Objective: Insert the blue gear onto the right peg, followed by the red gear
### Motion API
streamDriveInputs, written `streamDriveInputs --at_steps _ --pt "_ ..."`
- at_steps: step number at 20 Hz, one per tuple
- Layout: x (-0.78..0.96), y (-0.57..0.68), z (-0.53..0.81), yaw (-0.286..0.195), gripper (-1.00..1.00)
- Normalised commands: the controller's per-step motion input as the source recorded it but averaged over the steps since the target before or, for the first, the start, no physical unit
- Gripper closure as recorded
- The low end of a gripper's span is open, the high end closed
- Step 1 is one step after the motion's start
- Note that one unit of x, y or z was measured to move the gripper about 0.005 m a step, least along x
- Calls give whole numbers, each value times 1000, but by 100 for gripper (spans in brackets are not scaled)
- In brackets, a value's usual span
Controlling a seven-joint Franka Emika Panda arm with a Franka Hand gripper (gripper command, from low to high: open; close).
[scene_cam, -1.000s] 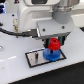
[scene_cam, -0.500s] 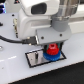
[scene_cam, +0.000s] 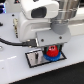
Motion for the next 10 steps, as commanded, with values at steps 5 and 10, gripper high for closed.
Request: streamDriveInputs --at_steps 5,10 --pt "17 23 428 0 -100" --pt "7 0 157 0 -100"
